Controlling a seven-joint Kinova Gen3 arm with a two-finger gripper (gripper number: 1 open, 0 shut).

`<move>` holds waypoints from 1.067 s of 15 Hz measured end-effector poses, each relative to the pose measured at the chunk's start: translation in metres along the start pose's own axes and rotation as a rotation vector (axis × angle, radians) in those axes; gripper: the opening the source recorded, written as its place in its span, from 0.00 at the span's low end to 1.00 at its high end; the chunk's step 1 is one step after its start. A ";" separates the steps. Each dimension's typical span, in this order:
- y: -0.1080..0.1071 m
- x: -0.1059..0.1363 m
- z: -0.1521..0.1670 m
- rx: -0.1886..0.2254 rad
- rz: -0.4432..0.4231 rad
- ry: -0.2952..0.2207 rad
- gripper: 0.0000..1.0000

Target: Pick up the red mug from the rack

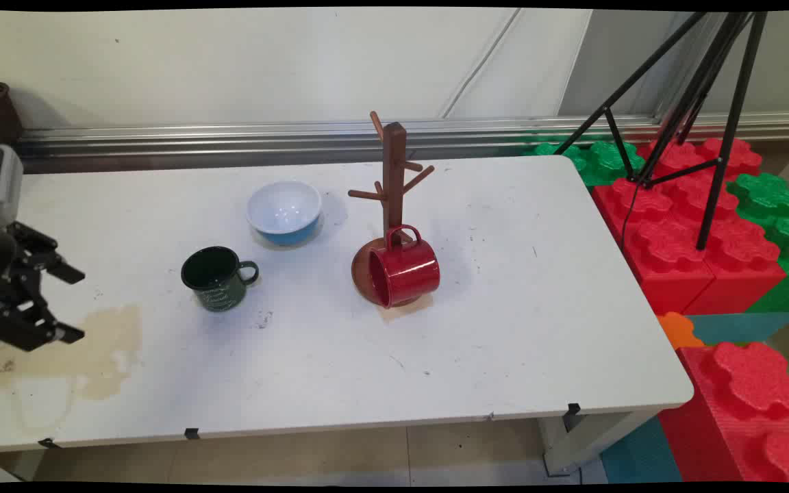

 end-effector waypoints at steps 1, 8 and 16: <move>0.000 0.003 -0.002 0.000 -0.003 0.009 1.00; 0.012 0.039 -0.022 -0.025 -0.042 0.133 1.00; 0.030 0.086 -0.021 -0.072 -0.092 0.239 1.00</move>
